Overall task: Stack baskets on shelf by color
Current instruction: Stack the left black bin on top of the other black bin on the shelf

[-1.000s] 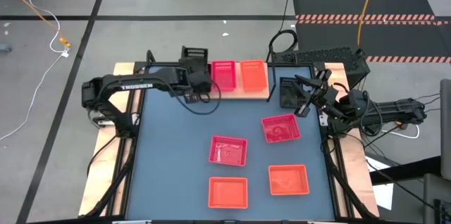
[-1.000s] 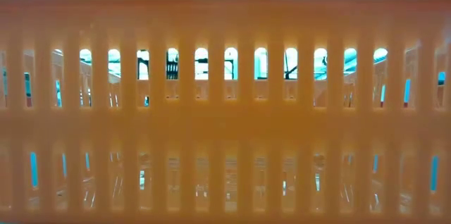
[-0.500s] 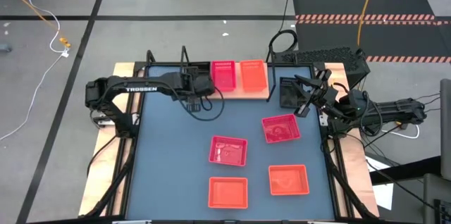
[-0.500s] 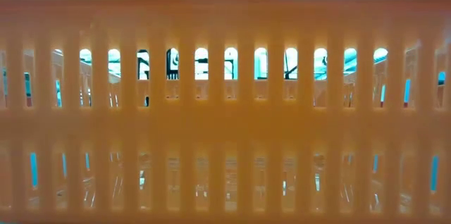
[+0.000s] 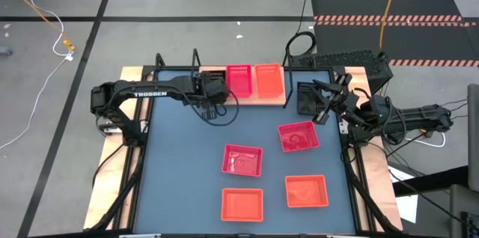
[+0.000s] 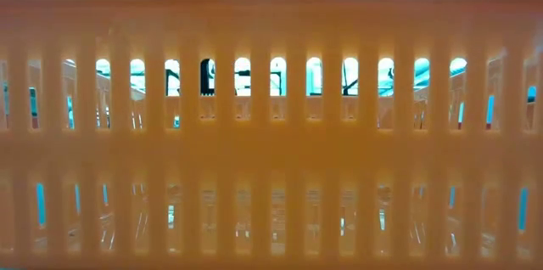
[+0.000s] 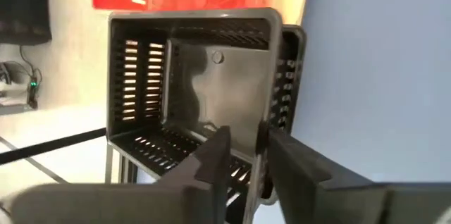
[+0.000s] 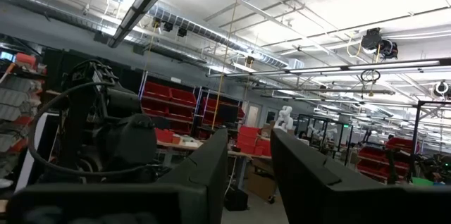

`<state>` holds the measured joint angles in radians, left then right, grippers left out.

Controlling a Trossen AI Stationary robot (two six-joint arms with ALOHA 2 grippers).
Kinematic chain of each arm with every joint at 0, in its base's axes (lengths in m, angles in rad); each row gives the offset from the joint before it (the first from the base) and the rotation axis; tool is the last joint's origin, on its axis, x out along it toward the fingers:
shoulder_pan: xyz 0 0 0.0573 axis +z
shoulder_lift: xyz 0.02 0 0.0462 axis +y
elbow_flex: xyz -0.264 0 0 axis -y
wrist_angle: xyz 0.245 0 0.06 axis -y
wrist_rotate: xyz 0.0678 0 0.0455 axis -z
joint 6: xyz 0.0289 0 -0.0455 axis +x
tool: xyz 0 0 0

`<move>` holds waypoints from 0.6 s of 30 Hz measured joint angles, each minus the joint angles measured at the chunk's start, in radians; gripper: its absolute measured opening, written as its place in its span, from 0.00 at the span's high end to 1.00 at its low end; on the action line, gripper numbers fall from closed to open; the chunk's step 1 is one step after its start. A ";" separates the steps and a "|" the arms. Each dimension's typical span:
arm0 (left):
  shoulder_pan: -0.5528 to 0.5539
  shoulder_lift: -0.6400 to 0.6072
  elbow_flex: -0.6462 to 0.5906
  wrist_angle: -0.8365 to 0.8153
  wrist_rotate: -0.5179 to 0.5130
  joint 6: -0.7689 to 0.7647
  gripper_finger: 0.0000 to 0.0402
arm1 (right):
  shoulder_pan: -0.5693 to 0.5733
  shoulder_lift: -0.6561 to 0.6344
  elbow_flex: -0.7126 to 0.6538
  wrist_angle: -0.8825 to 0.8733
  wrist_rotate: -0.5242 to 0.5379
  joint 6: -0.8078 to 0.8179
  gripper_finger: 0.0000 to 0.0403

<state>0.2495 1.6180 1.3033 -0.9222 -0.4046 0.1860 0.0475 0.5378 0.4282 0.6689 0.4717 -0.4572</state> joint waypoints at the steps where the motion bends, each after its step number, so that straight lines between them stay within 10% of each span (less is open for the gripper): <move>1: 0.007 0.000 0.000 0.000 0.000 -0.009 0.73 | 0.000 0.000 0.000 0.000 0.000 0.000 0.74; 18: 0.069 -0.011 0.001 0.033 -0.006 -0.060 0.49 | 0.000 0.000 0.000 -0.004 0.000 0.001 0.74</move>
<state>0.3186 1.6071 1.3046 -0.8891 -0.4103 0.1263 0.0477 0.5378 0.4282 0.6649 0.4721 -0.4561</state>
